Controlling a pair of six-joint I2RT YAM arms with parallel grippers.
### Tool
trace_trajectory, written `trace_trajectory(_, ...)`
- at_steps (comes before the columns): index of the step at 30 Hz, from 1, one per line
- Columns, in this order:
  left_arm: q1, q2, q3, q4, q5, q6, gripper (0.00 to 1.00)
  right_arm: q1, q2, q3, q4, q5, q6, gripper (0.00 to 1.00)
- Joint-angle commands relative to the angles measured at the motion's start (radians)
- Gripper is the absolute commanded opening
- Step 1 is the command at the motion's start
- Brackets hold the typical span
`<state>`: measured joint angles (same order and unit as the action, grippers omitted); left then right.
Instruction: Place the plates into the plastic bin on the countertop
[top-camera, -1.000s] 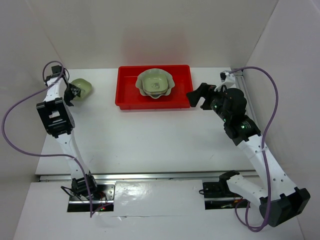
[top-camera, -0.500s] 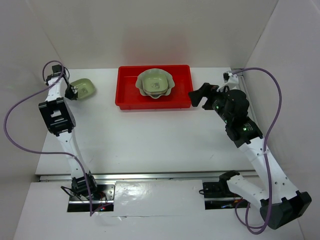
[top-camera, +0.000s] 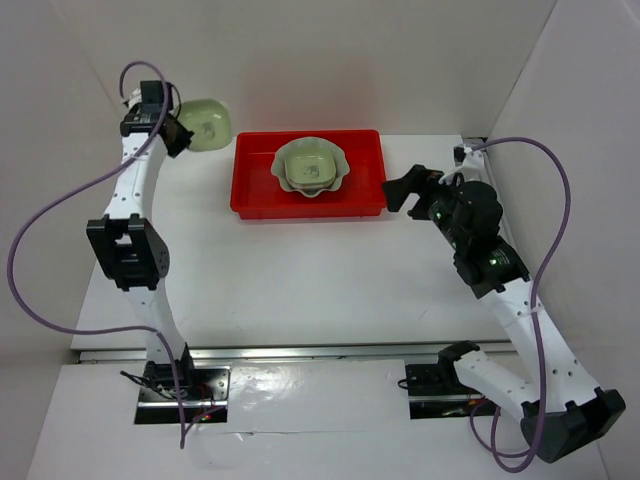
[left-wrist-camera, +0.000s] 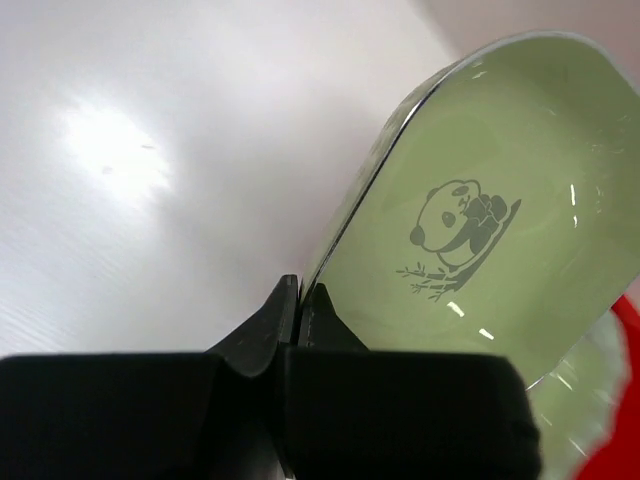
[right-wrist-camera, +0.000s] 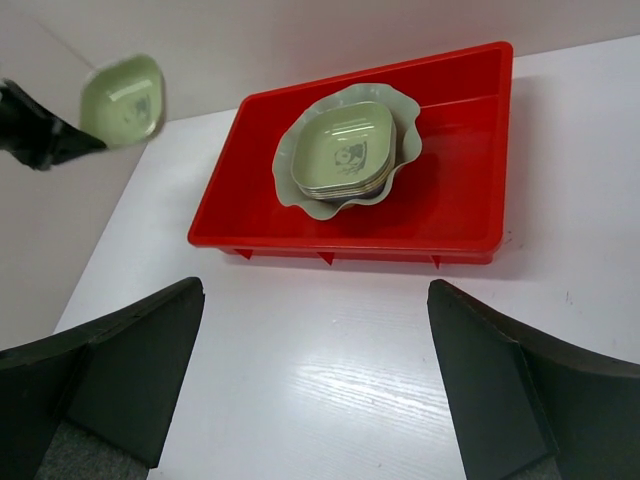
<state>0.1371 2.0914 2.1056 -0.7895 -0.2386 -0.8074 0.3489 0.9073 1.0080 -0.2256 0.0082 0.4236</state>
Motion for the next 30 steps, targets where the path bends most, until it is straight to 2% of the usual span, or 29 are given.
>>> trace_trajectory(1, -0.106, -0.129, 0.030, 0.021, -0.039, 0.033, 0.00, -0.002, -0.011, 0.049, 0.002, 0.050, 0.004, 1.00)
trace_trajectory(9, -0.351, -0.028, 0.039, 0.045, -0.001, 0.007, 0.00, -0.002, -0.033, 0.076, -0.037, 0.059, 0.014, 1.00)
trace_trajectory(12, -0.401, -0.008, 0.027, 0.073, -0.001, -0.036, 0.00, -0.002, -0.042, 0.086, -0.057, 0.070, 0.014, 1.00)
trace_trajectory(14, -0.421, 0.018, 0.016, 0.101, -0.001, -0.062, 0.00, -0.002, -0.056, 0.086, -0.057, 0.070, 0.014, 1.00)
trace_trajectory(19, -0.421, 0.105, 0.031, 0.145, 0.102, -0.144, 0.00, -0.002, -0.077, 0.067, -0.057, 0.079, 0.014, 1.00)
trace_trajectory(30, -0.449, 0.251, 0.139, 0.145, 0.116, -0.220, 0.00, -0.011, -0.077, 0.067, -0.077, 0.099, -0.005, 1.00)
